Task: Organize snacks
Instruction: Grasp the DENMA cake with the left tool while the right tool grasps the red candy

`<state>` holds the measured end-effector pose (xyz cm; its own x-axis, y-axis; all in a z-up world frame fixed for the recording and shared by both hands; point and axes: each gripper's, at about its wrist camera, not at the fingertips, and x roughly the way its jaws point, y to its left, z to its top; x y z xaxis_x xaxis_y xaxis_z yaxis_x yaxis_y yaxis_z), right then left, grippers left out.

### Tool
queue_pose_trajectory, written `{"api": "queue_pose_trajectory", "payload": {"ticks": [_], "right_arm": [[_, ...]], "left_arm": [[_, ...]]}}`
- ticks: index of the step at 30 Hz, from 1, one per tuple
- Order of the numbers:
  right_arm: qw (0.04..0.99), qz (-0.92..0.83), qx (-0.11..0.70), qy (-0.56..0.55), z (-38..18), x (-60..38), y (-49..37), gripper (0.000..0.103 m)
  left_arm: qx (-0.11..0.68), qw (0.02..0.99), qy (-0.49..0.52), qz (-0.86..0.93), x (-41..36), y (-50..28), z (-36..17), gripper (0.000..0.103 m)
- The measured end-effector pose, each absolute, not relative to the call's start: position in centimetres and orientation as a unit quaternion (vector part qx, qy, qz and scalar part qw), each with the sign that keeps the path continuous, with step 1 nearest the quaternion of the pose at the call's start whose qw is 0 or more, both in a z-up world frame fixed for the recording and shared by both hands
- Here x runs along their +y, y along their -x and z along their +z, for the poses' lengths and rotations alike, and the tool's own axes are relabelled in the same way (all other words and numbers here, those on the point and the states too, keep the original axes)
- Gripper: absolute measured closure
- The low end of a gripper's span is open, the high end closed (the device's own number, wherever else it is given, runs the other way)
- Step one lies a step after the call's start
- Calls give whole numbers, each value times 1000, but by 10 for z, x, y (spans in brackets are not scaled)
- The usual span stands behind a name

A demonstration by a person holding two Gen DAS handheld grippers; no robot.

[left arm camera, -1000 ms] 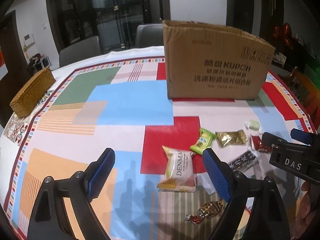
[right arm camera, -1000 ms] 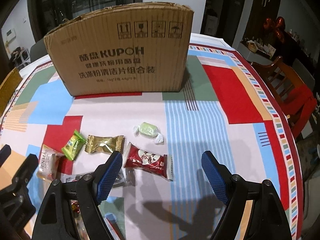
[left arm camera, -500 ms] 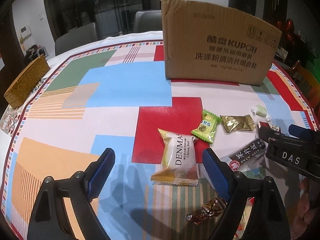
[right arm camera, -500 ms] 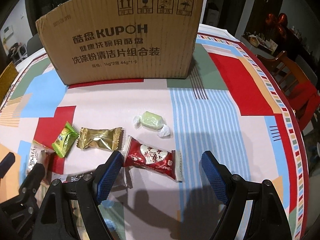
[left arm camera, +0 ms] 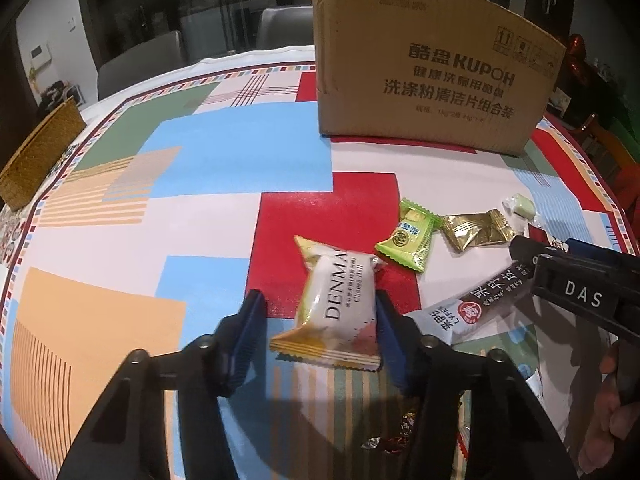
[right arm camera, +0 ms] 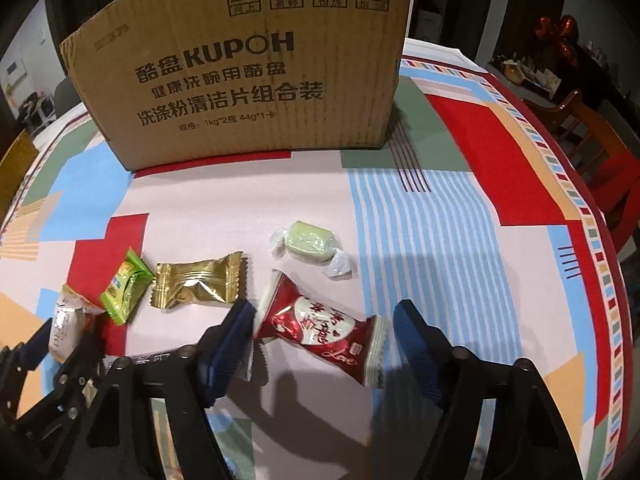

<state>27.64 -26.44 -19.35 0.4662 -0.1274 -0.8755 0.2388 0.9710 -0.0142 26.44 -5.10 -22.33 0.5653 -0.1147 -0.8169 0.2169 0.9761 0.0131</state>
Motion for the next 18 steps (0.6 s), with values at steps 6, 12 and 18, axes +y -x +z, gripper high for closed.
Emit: {"api": "queue_pose_trajectory", "payload": {"ticks": [6,12,18], "right_arm": [[858,-97,501,-51,-191,-258,-274,50],[860,-95,499,-54,-188,-254,-269,54],[860,-95,496,-69,-183,-258,-266,54]], "left_arm": [[457,882,-57,-96,-51,-264,-223,59],[452,885,-60,-94,-51,-261,-219,60],[444,889,-60,-91,-48,-260,-211,60]]}}
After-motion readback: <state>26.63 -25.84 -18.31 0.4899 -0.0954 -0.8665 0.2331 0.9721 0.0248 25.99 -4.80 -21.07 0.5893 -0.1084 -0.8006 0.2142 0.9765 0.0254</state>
